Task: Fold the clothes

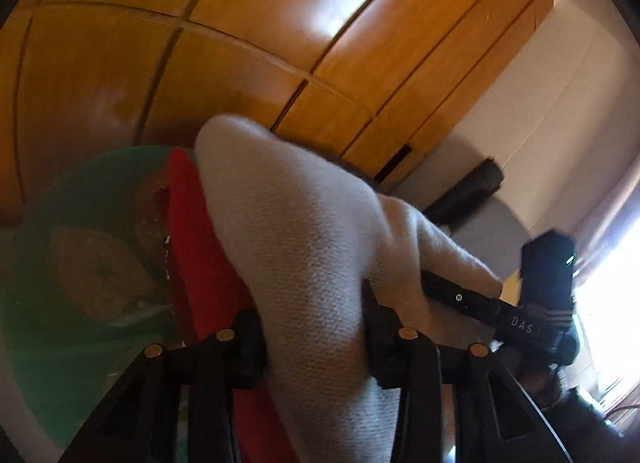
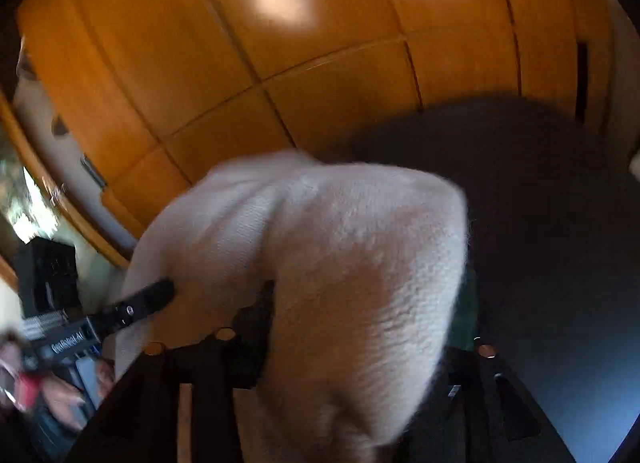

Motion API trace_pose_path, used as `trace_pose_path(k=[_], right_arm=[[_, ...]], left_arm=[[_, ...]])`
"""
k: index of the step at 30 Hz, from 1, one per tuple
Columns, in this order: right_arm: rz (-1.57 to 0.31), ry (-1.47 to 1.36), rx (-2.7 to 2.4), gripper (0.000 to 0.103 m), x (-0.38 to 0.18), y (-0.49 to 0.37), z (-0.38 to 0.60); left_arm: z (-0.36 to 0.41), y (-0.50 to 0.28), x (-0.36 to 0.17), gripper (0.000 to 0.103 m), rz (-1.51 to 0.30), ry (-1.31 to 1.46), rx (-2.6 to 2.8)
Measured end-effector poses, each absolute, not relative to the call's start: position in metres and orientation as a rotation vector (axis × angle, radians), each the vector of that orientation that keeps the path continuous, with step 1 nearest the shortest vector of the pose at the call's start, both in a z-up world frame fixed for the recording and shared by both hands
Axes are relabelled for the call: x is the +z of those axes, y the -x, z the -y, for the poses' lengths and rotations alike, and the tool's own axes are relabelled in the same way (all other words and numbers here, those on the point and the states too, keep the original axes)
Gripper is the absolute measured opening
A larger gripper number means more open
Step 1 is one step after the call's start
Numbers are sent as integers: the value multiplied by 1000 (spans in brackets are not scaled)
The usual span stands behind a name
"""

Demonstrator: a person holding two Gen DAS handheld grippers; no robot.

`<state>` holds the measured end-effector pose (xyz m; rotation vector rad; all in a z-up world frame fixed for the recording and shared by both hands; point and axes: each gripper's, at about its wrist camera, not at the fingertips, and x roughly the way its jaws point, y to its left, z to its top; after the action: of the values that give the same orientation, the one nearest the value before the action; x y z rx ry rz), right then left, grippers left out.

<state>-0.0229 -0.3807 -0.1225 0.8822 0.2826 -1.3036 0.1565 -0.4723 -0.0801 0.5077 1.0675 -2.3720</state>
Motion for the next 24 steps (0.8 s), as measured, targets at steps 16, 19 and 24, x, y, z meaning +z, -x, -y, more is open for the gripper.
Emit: trace_pose_path(k=[16,19,24], right_arm=[[-317,-440,-1464,60,-50,7,318],[-378,-426,-1385,49,-56,-9,323],[-572,-648,-1377,39,-122,-13,376]], left_arm=[[416,-142,24,63,-581,-441,-2231],[414,-111,10,63,-624,-547,-2233],[428,-80,-38,64,-610,-686,-2075]])
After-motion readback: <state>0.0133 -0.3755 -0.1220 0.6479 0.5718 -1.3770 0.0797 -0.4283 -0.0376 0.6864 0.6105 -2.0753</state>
